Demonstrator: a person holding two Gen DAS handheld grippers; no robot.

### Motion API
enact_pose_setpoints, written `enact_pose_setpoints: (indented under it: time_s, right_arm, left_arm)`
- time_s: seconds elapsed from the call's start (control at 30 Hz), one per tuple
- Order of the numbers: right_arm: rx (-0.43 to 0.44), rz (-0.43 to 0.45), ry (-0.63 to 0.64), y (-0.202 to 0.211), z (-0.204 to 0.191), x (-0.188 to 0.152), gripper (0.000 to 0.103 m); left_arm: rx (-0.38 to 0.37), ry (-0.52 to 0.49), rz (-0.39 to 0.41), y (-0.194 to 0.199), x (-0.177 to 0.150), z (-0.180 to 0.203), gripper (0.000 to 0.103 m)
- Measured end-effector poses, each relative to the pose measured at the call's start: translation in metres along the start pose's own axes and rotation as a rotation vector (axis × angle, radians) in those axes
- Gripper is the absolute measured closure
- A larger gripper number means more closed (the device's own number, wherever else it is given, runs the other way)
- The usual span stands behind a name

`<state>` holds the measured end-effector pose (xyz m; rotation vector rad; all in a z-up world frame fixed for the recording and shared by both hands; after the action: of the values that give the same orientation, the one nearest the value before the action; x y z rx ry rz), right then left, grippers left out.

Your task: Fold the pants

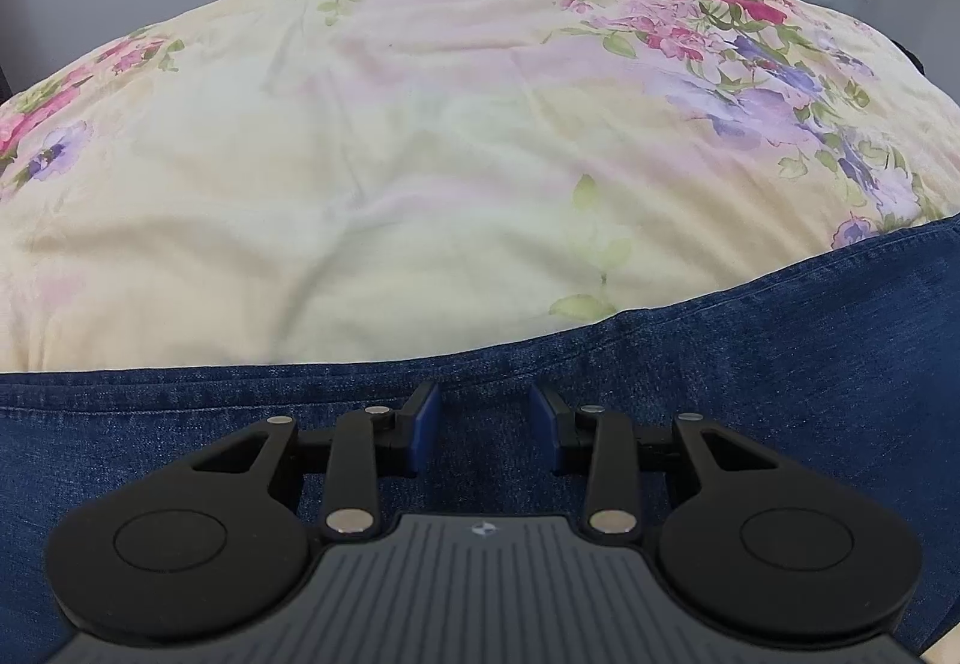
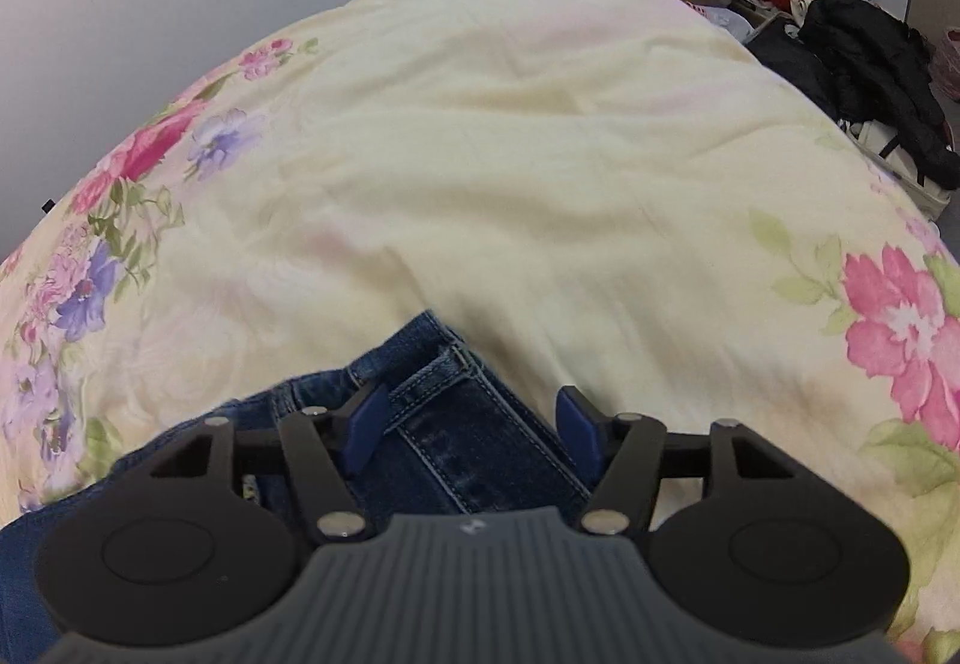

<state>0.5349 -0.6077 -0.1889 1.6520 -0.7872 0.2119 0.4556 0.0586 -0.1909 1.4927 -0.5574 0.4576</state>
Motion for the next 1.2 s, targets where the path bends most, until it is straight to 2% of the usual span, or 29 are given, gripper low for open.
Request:
enact_pose_setpoints:
  time_s: [0.1, 0.17, 0.27, 0.43, 0.57, 0.63, 0.83, 1.0, 1.13, 1.2]
  right_arm:
    - [-0.022, 0.044, -0.001, 0.012, -0.001, -0.002, 0.04]
    - [-0.04, 0.072, 0.028, 0.031, -0.007, -0.004, 0.041]
    - [0.017, 0.099, 0.057, 0.063, -0.025, -0.015, 0.041]
    - [0.115, 0.068, 0.148, 0.104, -0.077, -0.058, 0.041]
    - [0.198, 0.058, 0.24, 0.128, -0.136, -0.102, 0.043]
    - [0.226, 0.057, 0.284, 0.135, -0.168, -0.125, 0.053]
    - [0.269, 0.038, 0.471, 0.144, -0.271, -0.19, 0.068]
    - [0.282, 0.041, 0.605, 0.148, -0.348, -0.23, 0.075]
    - [0.263, 0.049, 0.71, 0.142, -0.398, -0.253, 0.082]
    - [0.25, 0.041, 0.736, 0.134, -0.415, -0.259, 0.084]
  left_arm:
    - [0.034, -0.006, 0.001, 0.004, 0.004, 0.004, 0.061]
    - [0.042, 0.009, 0.033, 0.014, 0.007, 0.003, 0.061]
    - [0.036, 0.086, 0.084, 0.036, 0.006, -0.006, 0.061]
    - [0.045, 0.217, 0.129, 0.086, -0.02, -0.038, 0.06]
    - [0.089, 0.366, 0.174, 0.128, -0.057, -0.076, 0.057]
    - [0.135, 0.487, 0.201, 0.145, -0.083, -0.097, 0.053]
    - [0.191, 0.697, 0.232, 0.163, -0.148, -0.139, 0.048]
    - [0.124, 0.926, 0.272, 0.169, -0.175, -0.182, 0.033]
    - [0.126, 1.058, 0.306, 0.167, -0.197, -0.215, 0.032]
    - [0.092, 1.148, 0.318, 0.161, -0.207, -0.229, 0.032]
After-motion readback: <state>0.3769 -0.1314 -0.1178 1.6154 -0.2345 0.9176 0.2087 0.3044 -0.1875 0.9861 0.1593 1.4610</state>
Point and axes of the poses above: each gripper's, at about its wrist camera, not at the fingertips, and y roughly against the way its jaws point, z to its right, x to its top, the point moved 6 cm from there along -y, roughly the way its jaws point, and after that the axes turned 3 degrees about z, right-handed, at the moved point
